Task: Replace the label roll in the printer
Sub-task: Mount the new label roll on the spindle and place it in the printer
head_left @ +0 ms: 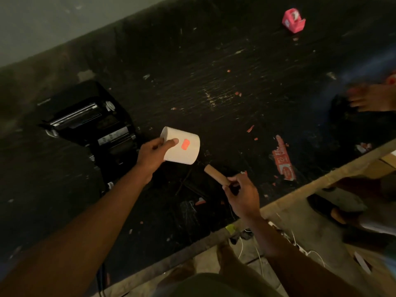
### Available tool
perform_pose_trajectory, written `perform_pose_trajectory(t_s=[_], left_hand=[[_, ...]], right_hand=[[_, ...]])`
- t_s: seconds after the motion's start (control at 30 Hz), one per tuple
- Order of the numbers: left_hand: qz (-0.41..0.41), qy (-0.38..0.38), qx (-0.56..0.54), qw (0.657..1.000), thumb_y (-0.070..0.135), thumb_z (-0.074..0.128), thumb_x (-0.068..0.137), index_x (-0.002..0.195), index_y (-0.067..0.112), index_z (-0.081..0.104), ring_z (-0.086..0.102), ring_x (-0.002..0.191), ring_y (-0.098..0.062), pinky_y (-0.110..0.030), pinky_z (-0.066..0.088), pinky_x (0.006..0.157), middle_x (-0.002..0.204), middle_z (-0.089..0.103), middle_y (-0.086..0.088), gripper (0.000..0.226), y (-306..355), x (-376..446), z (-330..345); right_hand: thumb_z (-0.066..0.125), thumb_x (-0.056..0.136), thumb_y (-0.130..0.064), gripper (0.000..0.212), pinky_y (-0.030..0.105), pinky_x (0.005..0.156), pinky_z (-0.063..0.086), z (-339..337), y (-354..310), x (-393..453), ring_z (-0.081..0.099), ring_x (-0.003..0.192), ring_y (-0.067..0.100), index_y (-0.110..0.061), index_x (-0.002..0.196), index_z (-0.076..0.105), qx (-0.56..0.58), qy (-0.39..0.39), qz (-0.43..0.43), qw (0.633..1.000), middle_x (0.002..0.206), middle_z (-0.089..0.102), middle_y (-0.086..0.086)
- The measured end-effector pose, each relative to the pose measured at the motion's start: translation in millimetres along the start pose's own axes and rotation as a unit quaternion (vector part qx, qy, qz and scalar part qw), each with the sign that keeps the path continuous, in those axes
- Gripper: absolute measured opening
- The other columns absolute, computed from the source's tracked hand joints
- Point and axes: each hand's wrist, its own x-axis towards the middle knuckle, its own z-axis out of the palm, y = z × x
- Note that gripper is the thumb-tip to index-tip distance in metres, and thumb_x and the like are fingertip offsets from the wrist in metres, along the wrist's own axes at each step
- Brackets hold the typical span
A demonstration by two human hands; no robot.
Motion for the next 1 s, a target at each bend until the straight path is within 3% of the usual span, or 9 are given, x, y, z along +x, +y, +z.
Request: perform_pose_trajectory(t_s=[0.07, 0.13, 0.3, 0.4, 0.53, 0.67, 0.77, 0.9, 1.0], left_hand=[[-0.018, -0.01, -0.051, 0.999, 0.047, 0.082, 0.08, 0.105, 0.026, 0.079, 0.07, 0.109, -0.017, -0.034, 0.058, 0.083, 0.108, 0.077, 0.003, 0.033, -9, -16, -5], [-0.03, -0.006, -0.082, 0.996, 0.044, 0.081, 0.083, 0.098, 0.028, 0.078, 0.07, 0.107, -0.014, -0.035, 0.058, 0.084, 0.107, 0.077, 0.004, 0.022, -15, -30, -7], [-0.022, 0.007, -0.111, 0.994, 0.044, 0.081, 0.083, 0.098, 0.028, 0.078, 0.07, 0.107, -0.014, -0.032, 0.058, 0.083, 0.111, 0.077, 0.001, 0.021, -30, -56, -5], [-0.007, 0.018, -0.095, 0.995, 0.046, 0.081, 0.082, 0.098, 0.028, 0.079, 0.07, 0.11, -0.02, -0.044, 0.058, 0.097, 0.115, 0.075, -0.003, 0.024, -35, -66, -2], [0.008, 0.033, -0.079, 0.996, 0.053, 0.08, 0.08, 0.096, 0.03, 0.077, 0.069, 0.106, -0.016, -0.044, 0.059, 0.094, 0.112, 0.074, 0.0, 0.029, -38, -74, -1], [0.032, 0.04, -0.05, 0.997, 0.073, 0.073, 0.062, 0.087, 0.033, 0.074, 0.065, 0.098, -0.008, -0.028, 0.053, 0.075, 0.104, 0.07, 0.009, 0.048, -39, -80, -4], [0.04, 0.045, -0.039, 0.997, 0.075, 0.071, 0.061, 0.082, 0.032, 0.073, 0.064, 0.095, -0.006, -0.029, 0.054, 0.076, 0.097, 0.068, 0.014, 0.048, -42, -82, -6], [0.057, 0.036, -0.016, 0.998, 0.076, 0.071, 0.062, 0.091, 0.033, 0.075, 0.066, 0.1, -0.008, -0.033, 0.056, 0.081, 0.107, 0.07, 0.012, 0.052, -46, -84, -9], [0.075, 0.037, -0.001, 0.997, 0.073, 0.071, 0.064, 0.089, 0.029, 0.074, 0.063, 0.099, -0.005, -0.038, 0.058, 0.085, 0.104, 0.066, 0.015, 0.05, -48, -86, -10]], right_hand=[[0.083, 0.083, -0.017, 0.031, 0.05, 0.096, 0.056, 5, -4, -3, 0.062, 0.117, 0.026, -0.018, 0.108, 0.065, -0.064, -0.007, -0.017, 0.998, 0.115, 0.066, 0.003], [0.083, 0.082, -0.021, 0.035, 0.053, 0.098, 0.054, 6, -9, -5, 0.056, 0.126, 0.031, -0.017, 0.112, 0.066, -0.086, -0.005, -0.015, 0.996, 0.123, 0.062, 0.008], [0.076, 0.085, -0.037, 0.033, 0.031, 0.07, 0.058, -7, -68, 14, 0.059, 0.083, 0.003, -0.028, 0.115, 0.066, 0.019, 0.04, -0.072, 0.996, 0.115, 0.057, -0.008], [0.068, 0.087, -0.046, 0.037, 0.017, 0.076, 0.051, -14, -114, 29, 0.056, 0.093, 0.002, -0.028, 0.119, 0.067, 0.011, -0.01, -0.182, 0.983, 0.116, 0.055, -0.008], [0.077, 0.083, -0.029, 0.029, 0.029, 0.087, 0.051, -12, -134, 34, 0.053, 0.106, 0.012, -0.027, 0.111, 0.073, -0.09, -0.081, -0.265, 0.957, 0.112, 0.058, -0.004], [0.081, 0.082, -0.023, 0.021, 0.024, 0.084, 0.051, -9, -132, 29, 0.053, 0.104, 0.007, -0.035, 0.096, 0.071, -0.054, -0.082, -0.247, 0.964, 0.106, 0.06, -0.01], [0.076, 0.083, -0.028, 0.024, 0.025, 0.08, 0.053, -6, -134, 25, 0.055, 0.099, 0.006, -0.042, 0.095, 0.061, -0.022, -0.069, -0.235, 0.969, 0.102, 0.06, -0.013], [0.078, 0.086, -0.037, 0.031, 0.027, 0.078, 0.057, -2, -136, 22, 0.061, 0.095, 0.006, -0.029, 0.113, 0.064, 0.001, -0.076, -0.22, 0.973, 0.105, 0.063, -0.01], [0.082, 0.083, -0.023, 0.02, 0.032, 0.08, 0.059, 0, -137, 22, 0.061, 0.093, 0.005, -0.031, 0.095, 0.068, -0.011, -0.092, -0.215, 0.972, 0.103, 0.061, -0.012]])
